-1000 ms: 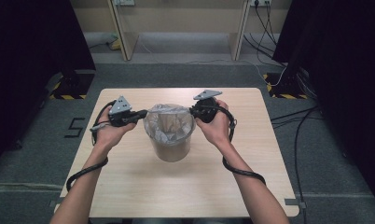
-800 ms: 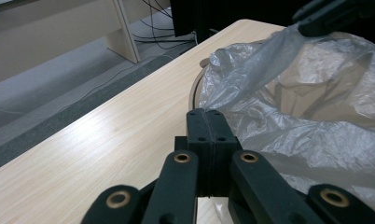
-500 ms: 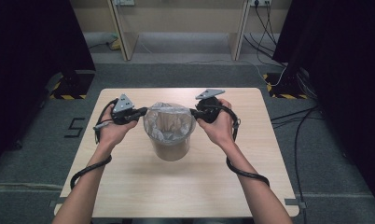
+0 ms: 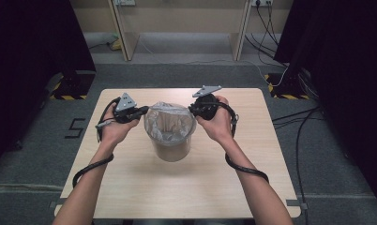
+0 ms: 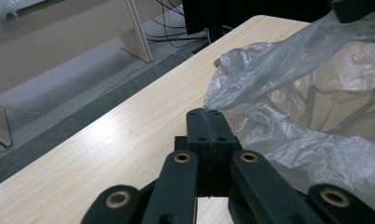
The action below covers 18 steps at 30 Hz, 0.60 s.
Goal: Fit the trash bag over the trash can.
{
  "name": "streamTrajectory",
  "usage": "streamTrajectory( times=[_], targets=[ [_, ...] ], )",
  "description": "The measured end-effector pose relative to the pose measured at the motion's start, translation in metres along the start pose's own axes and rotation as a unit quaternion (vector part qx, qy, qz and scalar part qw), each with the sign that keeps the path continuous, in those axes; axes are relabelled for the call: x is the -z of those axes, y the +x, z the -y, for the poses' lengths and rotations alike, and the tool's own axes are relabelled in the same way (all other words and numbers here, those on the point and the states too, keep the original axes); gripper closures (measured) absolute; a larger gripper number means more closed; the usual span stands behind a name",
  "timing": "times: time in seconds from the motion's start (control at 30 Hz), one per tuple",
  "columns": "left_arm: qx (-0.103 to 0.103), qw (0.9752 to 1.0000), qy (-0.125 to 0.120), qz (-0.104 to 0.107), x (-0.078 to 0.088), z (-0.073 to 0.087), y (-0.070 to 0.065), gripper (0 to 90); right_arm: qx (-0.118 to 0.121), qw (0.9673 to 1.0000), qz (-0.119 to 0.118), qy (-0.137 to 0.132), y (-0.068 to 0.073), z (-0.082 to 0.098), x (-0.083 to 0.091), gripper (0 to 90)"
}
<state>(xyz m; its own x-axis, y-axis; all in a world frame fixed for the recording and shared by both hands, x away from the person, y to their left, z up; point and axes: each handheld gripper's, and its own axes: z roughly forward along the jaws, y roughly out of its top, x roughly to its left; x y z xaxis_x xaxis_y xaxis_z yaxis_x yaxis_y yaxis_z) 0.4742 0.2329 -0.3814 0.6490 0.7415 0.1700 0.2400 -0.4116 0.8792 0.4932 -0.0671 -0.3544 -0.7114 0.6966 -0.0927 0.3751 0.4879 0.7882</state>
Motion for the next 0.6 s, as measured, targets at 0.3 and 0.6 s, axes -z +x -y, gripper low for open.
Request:
streamTrajectory(
  times=[0.3,0.6],
  targets=[
    [0.003,1.0000,0.002,-0.001,-0.010,-0.002,0.000,89.7,-0.008,0.9999,0.010,0.007,-0.007,0.009,-0.010,79.9],
    [-0.009,0.9998,0.010,-0.011,-0.013,-0.004,-0.001,89.8,-0.004,0.9998,0.014,0.010,-0.009,0.018,-0.010,71.7]
  ],
)
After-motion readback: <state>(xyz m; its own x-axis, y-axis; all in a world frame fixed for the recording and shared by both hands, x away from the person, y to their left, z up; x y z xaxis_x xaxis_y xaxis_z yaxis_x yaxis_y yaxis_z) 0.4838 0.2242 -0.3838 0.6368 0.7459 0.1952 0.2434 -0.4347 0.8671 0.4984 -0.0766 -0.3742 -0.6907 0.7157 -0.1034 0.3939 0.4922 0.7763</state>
